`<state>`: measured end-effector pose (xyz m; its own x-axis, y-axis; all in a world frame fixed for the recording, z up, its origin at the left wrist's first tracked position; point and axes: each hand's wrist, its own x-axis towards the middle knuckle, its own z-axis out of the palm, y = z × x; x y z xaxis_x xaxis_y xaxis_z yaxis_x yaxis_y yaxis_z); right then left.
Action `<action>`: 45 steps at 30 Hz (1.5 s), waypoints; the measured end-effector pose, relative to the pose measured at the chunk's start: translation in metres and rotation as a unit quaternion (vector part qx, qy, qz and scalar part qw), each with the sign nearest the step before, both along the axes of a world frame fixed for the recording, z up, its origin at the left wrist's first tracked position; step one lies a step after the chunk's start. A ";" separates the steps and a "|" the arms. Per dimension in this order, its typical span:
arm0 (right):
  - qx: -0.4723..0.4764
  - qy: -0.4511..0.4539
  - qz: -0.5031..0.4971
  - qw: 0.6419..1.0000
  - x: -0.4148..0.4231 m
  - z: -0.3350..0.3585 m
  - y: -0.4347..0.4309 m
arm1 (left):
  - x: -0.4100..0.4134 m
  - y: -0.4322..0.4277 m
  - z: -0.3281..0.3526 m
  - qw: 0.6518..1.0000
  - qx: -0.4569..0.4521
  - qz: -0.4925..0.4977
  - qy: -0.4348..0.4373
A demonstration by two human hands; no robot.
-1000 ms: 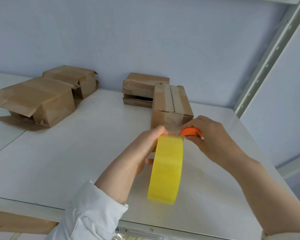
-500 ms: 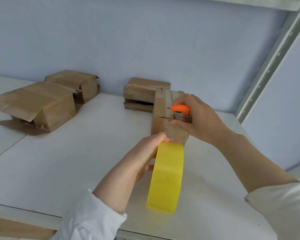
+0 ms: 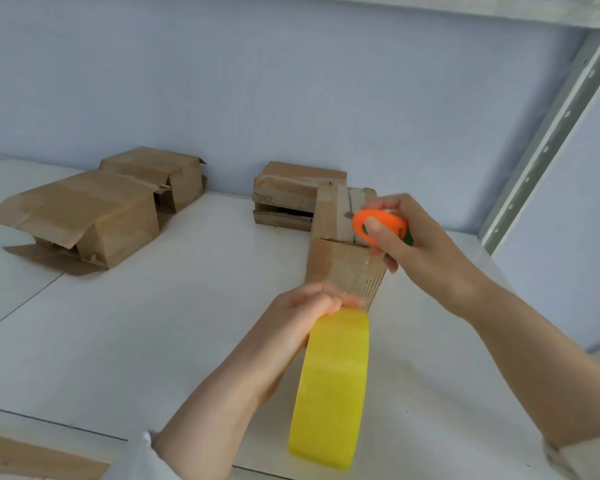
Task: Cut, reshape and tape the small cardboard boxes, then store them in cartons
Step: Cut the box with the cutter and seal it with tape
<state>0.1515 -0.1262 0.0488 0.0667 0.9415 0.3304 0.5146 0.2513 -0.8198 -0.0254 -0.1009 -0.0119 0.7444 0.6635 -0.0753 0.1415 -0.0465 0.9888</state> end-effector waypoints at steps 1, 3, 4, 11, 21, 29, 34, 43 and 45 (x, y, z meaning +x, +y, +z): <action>-0.044 0.021 0.025 0.999 -0.005 -0.001 -0.010 | -0.003 -0.012 0.005 0.999 0.020 0.024 -0.018; -0.088 0.019 0.073 0.993 -0.013 -0.008 -0.022 | -0.002 -0.026 0.013 0.994 0.004 0.095 -0.057; -0.083 0.013 0.084 0.993 -0.015 -0.011 -0.025 | -0.004 -0.034 0.015 0.991 0.007 0.107 -0.082; 0.034 -0.053 0.020 0.998 -0.028 -0.024 -0.026 | -0.007 -0.034 0.017 0.993 0.015 0.113 -0.027; -0.004 0.042 -0.011 0.999 -0.035 -0.025 -0.028 | -0.023 -0.057 0.032 0.947 0.113 0.270 0.130; -0.166 0.153 -0.005 0.974 -0.043 -0.020 -0.019 | -0.023 -0.065 0.023 0.954 -0.111 0.277 -0.037; -0.223 0.071 -0.045 0.971 -0.076 -0.016 0.003 | -0.056 -0.043 0.030 0.941 -0.006 0.335 -0.050; 0.012 0.024 -0.122 0.992 -0.075 -0.005 0.013 | -0.112 0.063 0.015 0.873 0.286 0.361 0.162; 0.065 0.012 -0.192 0.979 -0.058 -0.007 0.016 | -0.105 0.078 0.009 0.851 0.330 0.354 0.204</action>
